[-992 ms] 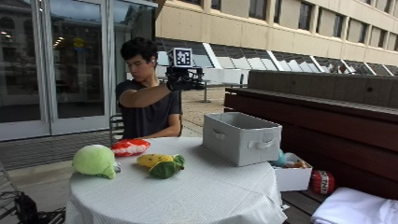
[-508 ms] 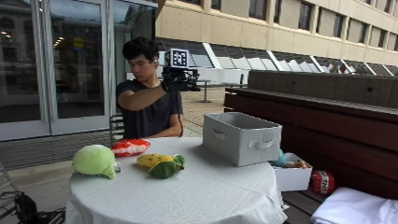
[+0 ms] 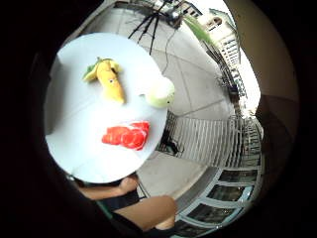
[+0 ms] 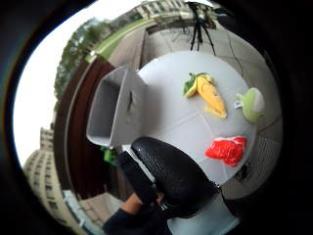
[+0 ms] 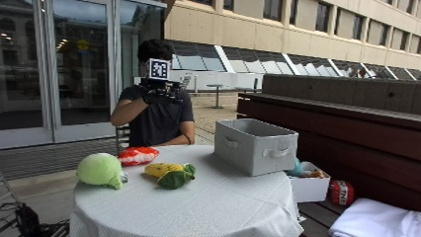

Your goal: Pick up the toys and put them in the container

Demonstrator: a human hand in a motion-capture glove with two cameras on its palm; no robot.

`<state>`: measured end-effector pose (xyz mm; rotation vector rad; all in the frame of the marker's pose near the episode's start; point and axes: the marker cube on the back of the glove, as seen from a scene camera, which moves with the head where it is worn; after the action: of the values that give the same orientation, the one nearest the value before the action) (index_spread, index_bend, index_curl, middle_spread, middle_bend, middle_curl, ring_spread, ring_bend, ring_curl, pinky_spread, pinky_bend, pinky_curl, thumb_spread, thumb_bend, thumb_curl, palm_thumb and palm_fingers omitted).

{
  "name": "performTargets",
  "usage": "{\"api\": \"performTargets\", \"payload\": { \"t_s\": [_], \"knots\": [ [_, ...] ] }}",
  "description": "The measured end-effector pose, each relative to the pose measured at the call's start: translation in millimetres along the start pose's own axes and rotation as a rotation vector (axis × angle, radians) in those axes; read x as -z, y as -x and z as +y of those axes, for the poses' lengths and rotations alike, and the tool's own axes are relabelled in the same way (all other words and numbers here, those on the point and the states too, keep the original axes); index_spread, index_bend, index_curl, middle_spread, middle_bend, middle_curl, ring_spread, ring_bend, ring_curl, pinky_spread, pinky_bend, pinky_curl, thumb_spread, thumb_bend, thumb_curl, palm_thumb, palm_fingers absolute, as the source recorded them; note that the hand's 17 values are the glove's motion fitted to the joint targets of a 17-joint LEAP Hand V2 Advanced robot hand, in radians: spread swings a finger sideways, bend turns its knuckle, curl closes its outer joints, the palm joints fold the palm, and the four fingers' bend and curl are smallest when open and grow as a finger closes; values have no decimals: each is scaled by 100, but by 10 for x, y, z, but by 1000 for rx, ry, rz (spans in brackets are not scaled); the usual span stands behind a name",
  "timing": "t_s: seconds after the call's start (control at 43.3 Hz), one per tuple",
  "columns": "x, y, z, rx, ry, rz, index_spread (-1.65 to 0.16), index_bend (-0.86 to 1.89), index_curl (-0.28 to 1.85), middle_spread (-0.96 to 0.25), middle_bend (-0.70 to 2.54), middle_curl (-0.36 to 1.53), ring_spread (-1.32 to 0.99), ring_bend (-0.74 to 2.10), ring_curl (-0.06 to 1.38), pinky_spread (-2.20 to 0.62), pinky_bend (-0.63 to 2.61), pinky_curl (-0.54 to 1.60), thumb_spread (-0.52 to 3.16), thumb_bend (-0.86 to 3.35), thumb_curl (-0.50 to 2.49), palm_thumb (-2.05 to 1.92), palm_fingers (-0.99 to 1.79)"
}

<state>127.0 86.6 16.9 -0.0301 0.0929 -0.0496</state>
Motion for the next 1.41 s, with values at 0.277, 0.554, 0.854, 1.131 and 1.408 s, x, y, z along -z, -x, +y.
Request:
{"api": "performTargets", "payload": {
  "t_s": [0.277,0.554,0.854,1.131,1.408],
  "knots": [
    [-546,-418,363,-96,79,-31,-25,19,35,-8,23,32,-28,19,19,-4,42,30,100,-10,10,-14,0],
    [-1330,-755,539,-124,100,-82,-25,18,38,-9,24,35,-29,19,21,-3,41,31,95,-10,11,-15,0],
    [-1990,-923,572,-163,3,-96,-26,19,39,-11,33,39,-33,25,25,-3,32,30,94,-8,14,-10,10],
    [-2215,-972,896,-121,285,-141,-26,30,44,-16,45,44,-38,30,28,-1,17,27,102,-2,18,0,33],
    [-2340,-1011,825,-142,248,-187,-17,70,59,-20,29,41,-46,31,29,-7,42,34,121,12,26,28,85]
  ]
}}
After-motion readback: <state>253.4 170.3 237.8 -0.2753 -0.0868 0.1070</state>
